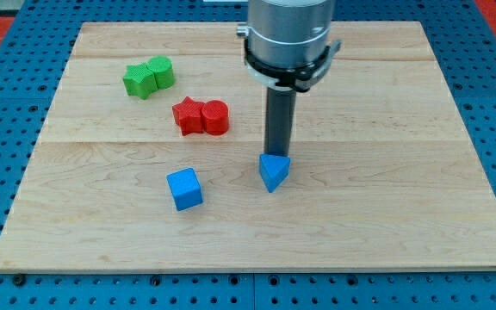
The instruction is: Place your arm below the red circle
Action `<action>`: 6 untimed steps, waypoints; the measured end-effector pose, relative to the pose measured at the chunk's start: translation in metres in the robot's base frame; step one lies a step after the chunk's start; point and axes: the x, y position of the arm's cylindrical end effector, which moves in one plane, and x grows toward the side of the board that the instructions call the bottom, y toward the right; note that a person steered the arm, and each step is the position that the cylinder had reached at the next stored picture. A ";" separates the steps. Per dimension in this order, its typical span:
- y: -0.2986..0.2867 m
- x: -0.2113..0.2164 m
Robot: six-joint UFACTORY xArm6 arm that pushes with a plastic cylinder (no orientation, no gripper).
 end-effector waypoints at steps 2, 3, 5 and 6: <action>-0.062 0.001; -0.065 0.001; -0.067 0.001; -0.072 0.001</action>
